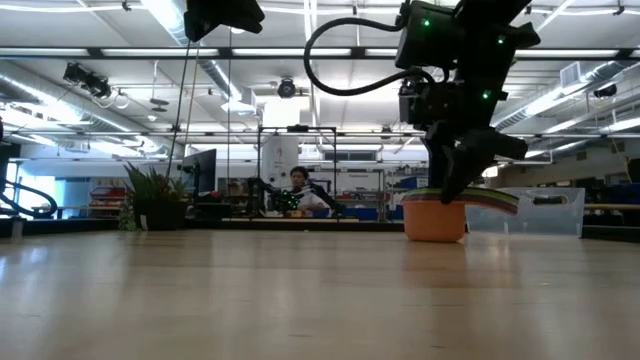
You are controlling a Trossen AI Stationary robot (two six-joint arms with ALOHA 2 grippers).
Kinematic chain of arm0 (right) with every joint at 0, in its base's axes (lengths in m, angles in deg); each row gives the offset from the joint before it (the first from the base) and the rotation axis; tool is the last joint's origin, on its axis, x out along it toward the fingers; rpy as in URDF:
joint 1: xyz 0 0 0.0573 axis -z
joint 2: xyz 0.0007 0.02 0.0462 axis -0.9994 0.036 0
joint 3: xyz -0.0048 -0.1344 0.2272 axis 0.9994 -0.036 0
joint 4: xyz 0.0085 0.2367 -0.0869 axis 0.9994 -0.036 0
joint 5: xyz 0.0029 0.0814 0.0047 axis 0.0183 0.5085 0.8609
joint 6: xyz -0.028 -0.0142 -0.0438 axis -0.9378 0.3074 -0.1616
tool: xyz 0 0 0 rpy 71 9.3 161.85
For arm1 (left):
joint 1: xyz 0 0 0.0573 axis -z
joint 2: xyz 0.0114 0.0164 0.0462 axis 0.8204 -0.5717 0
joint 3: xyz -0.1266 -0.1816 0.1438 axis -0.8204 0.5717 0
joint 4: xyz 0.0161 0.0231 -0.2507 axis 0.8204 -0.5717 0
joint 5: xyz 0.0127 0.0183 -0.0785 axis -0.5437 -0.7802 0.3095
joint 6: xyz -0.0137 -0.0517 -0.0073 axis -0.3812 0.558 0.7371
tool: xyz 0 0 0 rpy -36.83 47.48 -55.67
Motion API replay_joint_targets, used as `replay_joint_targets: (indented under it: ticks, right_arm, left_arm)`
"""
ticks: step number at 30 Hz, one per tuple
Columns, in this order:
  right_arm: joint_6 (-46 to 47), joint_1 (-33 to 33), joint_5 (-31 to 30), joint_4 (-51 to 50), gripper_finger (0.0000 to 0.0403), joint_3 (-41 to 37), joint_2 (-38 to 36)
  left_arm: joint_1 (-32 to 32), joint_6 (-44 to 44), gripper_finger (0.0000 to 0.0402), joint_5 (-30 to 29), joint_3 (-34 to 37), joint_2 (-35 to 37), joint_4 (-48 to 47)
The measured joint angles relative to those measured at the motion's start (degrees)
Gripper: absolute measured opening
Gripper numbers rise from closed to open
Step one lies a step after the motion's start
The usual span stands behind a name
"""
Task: Nest measuring cups in basket
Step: Put the stacked measuring cups into the bin
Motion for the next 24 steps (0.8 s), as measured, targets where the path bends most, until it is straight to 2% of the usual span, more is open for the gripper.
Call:
replay_joint_targets:
  ticks: [8, 13, 17, 24]
  right_arm:
    - [-1.0, -2.6, -0.7, -4.9, 0.0198, 4.4, 0.0]
    - [3.6, -4.5, -0.6, -12.9, 0.0198, 7.4, -0.1]
    - [6.7, -6.6, 1.4, -18.7, 0.0198, 8.5, -0.1]
    - [9.9, -10.9, 4.1, -19.5, 0.0197, 8.9, -0.1]
  left_arm:
    - [0.0, 0.1, 0.0087, 0.0, 0.0, 0.0, -2.6]
    - [0.0, 0.0, 0.0087, 0.0, 0.0, 0.0, -4.4]
    - [0.0, -3.5, 0.0087, 0.0, 0.0, 0.0, -6.8]
    - [0.0, -6.0, 0.0087, 0.0, 0.0, 0.0, -7.5]
